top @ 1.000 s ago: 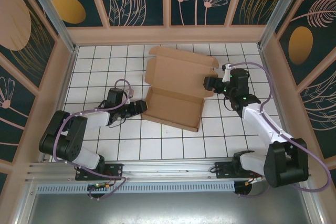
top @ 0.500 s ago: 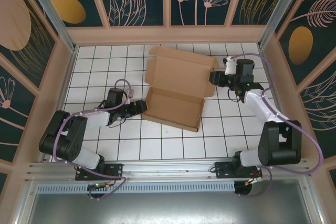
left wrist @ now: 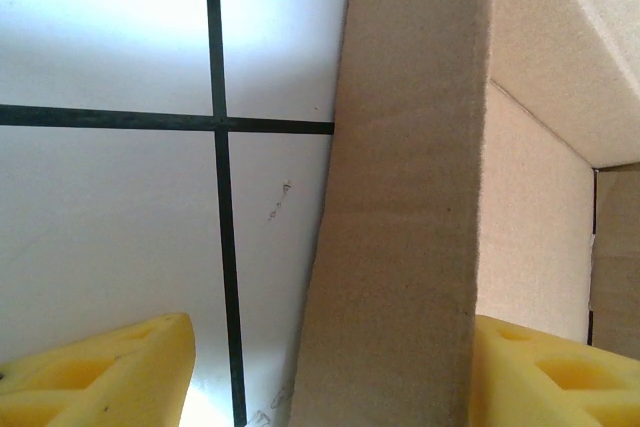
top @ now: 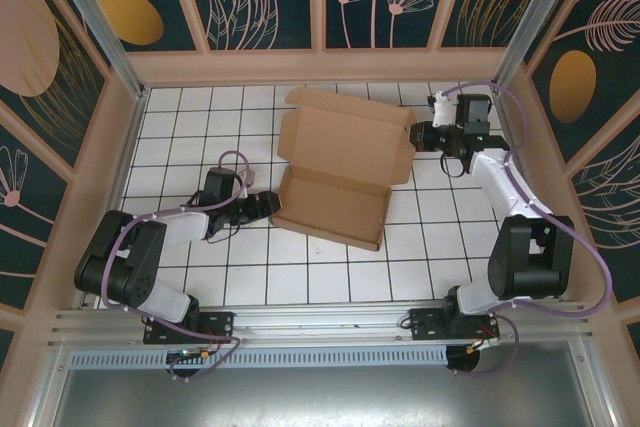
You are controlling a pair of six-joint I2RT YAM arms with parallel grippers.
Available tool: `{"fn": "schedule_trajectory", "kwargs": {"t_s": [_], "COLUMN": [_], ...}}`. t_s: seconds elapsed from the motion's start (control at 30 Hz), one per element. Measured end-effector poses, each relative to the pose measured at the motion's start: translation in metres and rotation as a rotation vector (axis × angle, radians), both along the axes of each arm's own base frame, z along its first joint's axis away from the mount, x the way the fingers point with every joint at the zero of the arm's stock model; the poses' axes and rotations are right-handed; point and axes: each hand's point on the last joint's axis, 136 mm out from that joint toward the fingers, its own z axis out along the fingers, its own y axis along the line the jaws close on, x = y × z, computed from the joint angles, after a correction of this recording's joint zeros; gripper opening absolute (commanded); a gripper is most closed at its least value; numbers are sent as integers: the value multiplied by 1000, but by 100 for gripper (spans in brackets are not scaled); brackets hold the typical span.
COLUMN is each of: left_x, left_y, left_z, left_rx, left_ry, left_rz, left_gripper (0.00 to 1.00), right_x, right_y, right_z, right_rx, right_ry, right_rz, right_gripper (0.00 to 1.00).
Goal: Fold the paper box
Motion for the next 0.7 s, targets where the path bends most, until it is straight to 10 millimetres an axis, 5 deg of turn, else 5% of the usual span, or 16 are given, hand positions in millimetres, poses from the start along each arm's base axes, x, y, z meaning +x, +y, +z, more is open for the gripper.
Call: {"fn": "schedule_trajectory", "kwargs": {"t_s": [0.13, 0.3, 0.4, 0.53, 0.7], "left_x": [0, 0, 0, 0, 0], "left_y": [0, 0, -1, -1, -2], "left_z": [0, 0, 0, 0, 0], "left_rx": [-1, 1, 3, 0, 4], "left_ry": [-2, -4, -6, 2, 0], "left_rz": [-4, -7, -12, -23, -31], "left_gripper": [69, 69, 69, 69, 70], "right_x": [-2, -1, -2, 8, 27], "right_y": [-2, -9, -11, -11, -6], "right_z": [5, 37, 48, 37, -2], "right_rx": [-38, -146, -203, -222, -201], "right_ry": [8, -41, -71, -19, 122], "right_rz": [21, 110, 201, 324, 443], "right_gripper": [73, 89, 91, 90, 68]}}
